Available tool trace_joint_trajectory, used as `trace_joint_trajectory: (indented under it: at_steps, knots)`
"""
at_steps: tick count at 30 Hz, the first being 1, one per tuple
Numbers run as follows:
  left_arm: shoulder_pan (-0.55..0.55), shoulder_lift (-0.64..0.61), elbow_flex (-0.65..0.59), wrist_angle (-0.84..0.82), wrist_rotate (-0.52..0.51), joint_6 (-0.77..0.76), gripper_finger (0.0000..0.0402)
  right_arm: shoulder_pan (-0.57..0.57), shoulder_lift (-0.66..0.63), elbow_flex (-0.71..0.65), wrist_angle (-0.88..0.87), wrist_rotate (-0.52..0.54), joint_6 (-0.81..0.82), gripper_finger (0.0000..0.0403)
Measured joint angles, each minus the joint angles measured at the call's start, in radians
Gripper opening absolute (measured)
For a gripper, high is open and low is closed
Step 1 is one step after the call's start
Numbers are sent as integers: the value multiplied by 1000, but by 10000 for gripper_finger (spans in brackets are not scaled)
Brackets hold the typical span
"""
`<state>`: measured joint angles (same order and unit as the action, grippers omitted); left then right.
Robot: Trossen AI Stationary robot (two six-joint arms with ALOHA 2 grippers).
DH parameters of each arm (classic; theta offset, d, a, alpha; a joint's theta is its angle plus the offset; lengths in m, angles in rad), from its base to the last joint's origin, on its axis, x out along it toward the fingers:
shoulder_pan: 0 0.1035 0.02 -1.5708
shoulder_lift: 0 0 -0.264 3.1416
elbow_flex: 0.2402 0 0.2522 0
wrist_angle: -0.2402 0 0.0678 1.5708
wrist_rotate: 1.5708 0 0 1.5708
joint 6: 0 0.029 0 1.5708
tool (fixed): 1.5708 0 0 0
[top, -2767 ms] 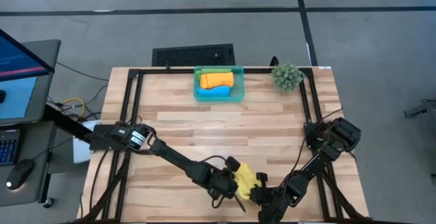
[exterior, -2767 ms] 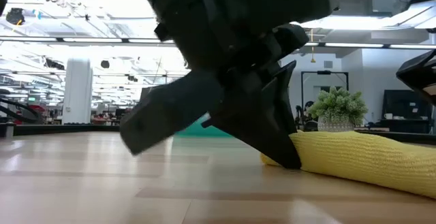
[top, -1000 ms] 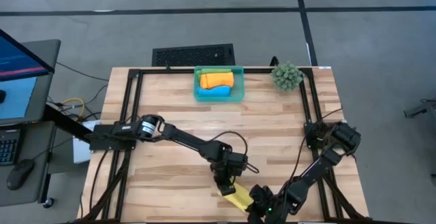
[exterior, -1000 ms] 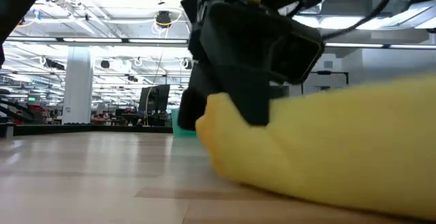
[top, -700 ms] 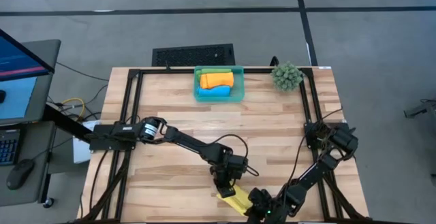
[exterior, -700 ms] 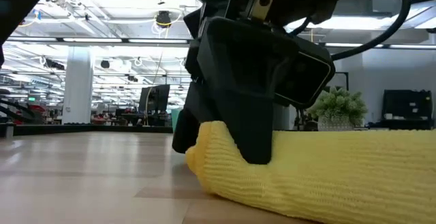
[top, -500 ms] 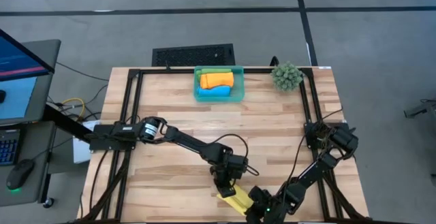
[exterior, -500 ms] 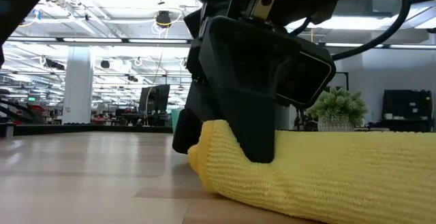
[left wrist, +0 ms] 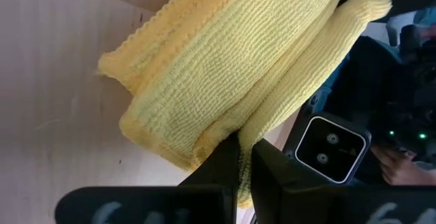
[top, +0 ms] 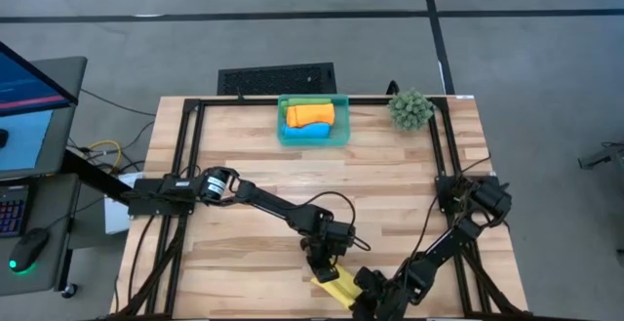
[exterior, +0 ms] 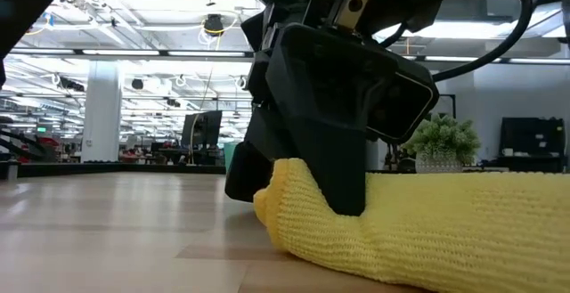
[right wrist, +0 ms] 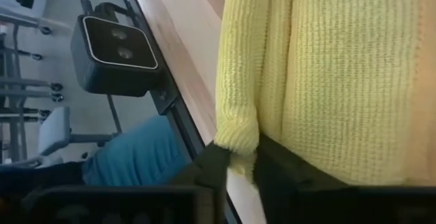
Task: Roll microfiber towels into tight, uniform cylinder then place into a basket
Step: Roll the yellow towel
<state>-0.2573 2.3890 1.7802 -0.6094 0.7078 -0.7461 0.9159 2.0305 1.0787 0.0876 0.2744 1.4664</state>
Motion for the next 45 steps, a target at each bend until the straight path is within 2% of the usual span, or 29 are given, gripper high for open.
trace_joint_trajectory:
  at_steps: [5,9,16,22,26,30,35,38,40,45]
  knots:
    - [0,0,0,3,-2,-11,9,-9,-4,3,-58,-8,39,158]
    - [0,0,0,3,-2,-14,9,-3,-3,2,-53,-3,88,173]
    - [1,0,0,4,-5,-20,12,47,-18,-5,-37,68,97,139]
    - [2,0,-2,-7,9,-10,13,140,-74,-8,-130,106,95,107]
    - [2,0,-2,-8,10,-11,13,169,-89,-8,-196,204,99,98]
    - [2,0,-2,-8,10,-11,13,191,-90,-7,-132,304,-80,98]
    - [2,0,-2,-8,10,-16,13,137,-92,-5,52,407,-447,98]
    - [2,0,-2,-8,10,-17,13,98,-94,-4,173,430,-670,97]
    - [2,0,-2,-9,10,-17,13,75,-95,-3,185,424,-733,97]
    - [2,0,-2,-12,11,-10,13,24,-95,-3,127,408,-727,97]
